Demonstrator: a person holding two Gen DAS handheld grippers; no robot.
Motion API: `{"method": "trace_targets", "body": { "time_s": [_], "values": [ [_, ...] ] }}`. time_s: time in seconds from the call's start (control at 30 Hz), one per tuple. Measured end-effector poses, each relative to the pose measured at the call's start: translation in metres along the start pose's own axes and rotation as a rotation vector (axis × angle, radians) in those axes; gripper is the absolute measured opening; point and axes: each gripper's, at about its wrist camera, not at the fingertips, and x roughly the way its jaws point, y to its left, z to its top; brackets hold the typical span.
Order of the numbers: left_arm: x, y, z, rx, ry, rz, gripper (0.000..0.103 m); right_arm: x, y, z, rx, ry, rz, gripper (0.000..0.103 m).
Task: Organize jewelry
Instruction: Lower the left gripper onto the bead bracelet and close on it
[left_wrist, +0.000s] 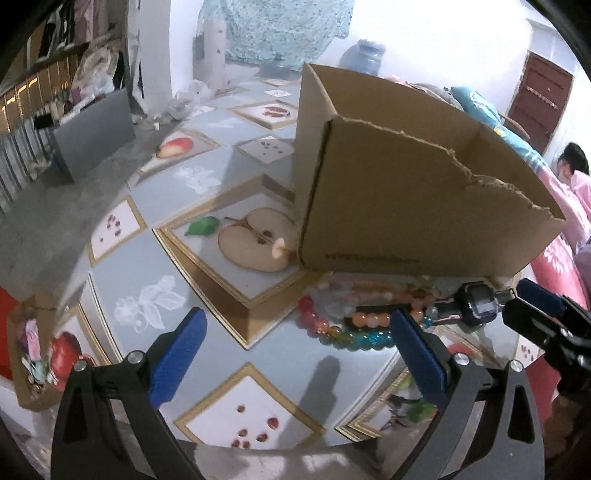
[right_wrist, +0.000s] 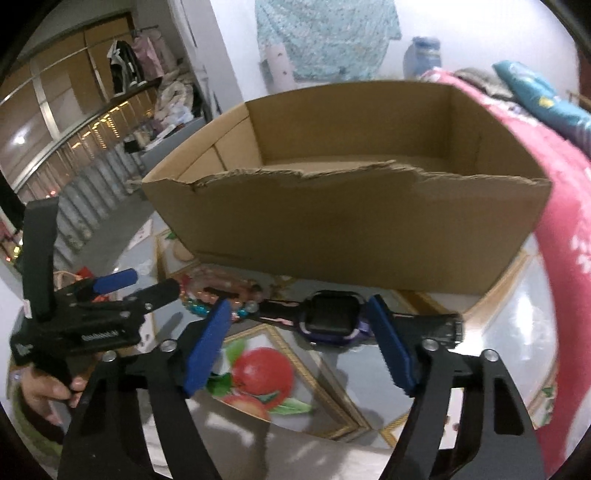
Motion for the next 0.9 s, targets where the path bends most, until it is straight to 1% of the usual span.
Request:
{"method": "trace_targets", "body": {
  "time_s": [0.03,0.1,0.13,0.17,0.2,0.23,0.3,0.37,0.4,0.43,0.5,0.6,0.73,0.8,0.9],
  "values": [
    [0.0,0.001,-0.001,0.008,-0.006,0.001,0.097,0.001,0.001,0.001,-0.001,0.003,0.016,0.063],
    [0.0,0.0,0.0,0.031,-0.016,-0.005,0.089,0.004,0.004,0.001,-0.007,0.012,0.047,0.056],
    [0.0,0.001,0.001,0.036,-0.016,-0.008,0.088,0.006,0.005,0.001,-0.009,0.02,0.065,0.054],
    [0.001,0.001,0.001,0.038,-0.015,-0.015,0.083,0.009,0.007,0.002,-0.011,0.026,0.074,0.05],
    [0.002,0.001,0.001,0.039,-0.013,-0.022,0.076,0.013,0.009,0.002,-0.017,0.04,0.088,0.044],
    [0.004,0.002,0.001,0.038,-0.005,-0.038,0.073,0.015,0.011,0.002,-0.019,0.051,0.092,0.041],
    [0.008,0.003,0.003,0.039,0.006,-0.052,0.06,0.021,0.011,0.003,-0.016,0.078,0.107,0.03],
    [0.012,0.002,0.003,0.049,0.019,-0.07,0.054,0.027,0.009,0.003,-0.006,0.106,0.117,0.021],
    [0.014,0.002,0.004,0.056,0.022,-0.073,0.05,0.03,0.009,0.004,-0.003,0.119,0.123,0.018],
    [0.015,0.001,0.004,0.064,0.025,-0.076,0.047,0.032,0.009,0.005,-0.002,0.127,0.125,0.017],
    [0.018,0.0,0.005,0.082,0.035,-0.075,0.038,0.035,0.009,0.006,-0.003,0.143,0.135,0.015],
    [0.023,-0.001,0.007,0.101,0.05,-0.071,0.03,0.039,0.011,0.008,-0.01,0.168,0.151,0.013],
    [0.029,-0.001,0.008,0.115,0.068,-0.063,0.03,0.045,0.013,0.009,-0.018,0.201,0.139,0.013],
    [0.03,-0.002,0.008,0.125,0.07,-0.065,0.03,0.048,0.012,0.009,-0.019,0.215,0.125,0.016],
    [0.031,-0.003,0.012,0.128,0.075,-0.063,0.03,0.052,0.014,0.013,-0.025,0.22,0.114,0.017]
  ]
}}
